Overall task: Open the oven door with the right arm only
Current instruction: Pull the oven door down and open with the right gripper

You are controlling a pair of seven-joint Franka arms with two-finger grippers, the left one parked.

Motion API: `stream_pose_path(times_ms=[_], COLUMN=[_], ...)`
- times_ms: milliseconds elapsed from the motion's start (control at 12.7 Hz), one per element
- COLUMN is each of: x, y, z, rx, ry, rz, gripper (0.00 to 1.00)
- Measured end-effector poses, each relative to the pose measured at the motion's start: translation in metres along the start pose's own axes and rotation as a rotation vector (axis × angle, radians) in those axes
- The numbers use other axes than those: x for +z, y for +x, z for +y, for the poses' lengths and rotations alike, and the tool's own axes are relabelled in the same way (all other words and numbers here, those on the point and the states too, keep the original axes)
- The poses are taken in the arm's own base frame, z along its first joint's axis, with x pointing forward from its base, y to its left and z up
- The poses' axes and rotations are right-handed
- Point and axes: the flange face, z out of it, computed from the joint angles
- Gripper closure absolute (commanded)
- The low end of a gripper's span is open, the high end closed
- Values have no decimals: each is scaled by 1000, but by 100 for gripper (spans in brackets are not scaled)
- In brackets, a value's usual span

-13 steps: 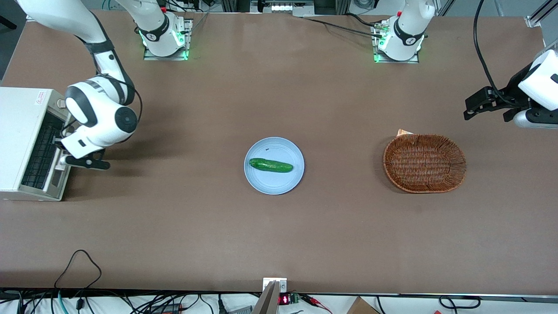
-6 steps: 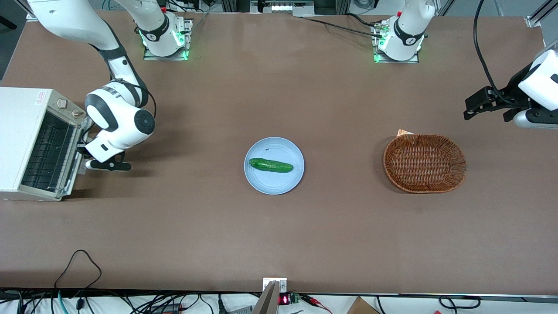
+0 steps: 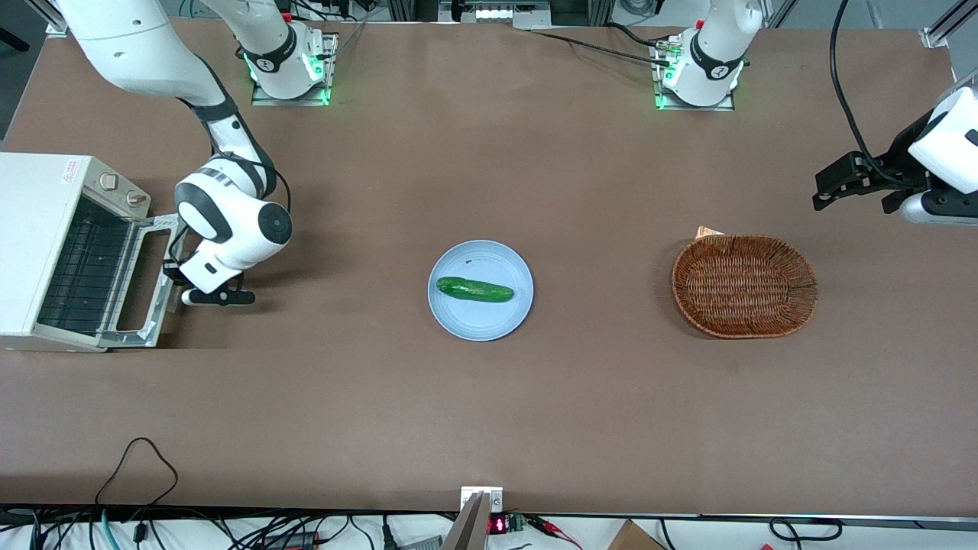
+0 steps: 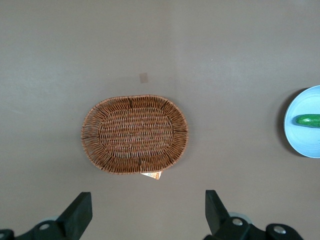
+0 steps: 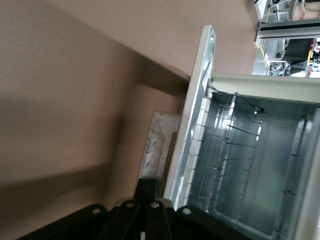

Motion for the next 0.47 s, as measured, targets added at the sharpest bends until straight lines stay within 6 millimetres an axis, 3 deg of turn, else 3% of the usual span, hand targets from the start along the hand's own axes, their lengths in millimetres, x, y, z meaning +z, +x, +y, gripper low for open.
stream_pose_path(times_ms=[471], x=[13], y=[3], z=[-17], rx=[-9], ry=[10], rz=[-17], gripper=[100])
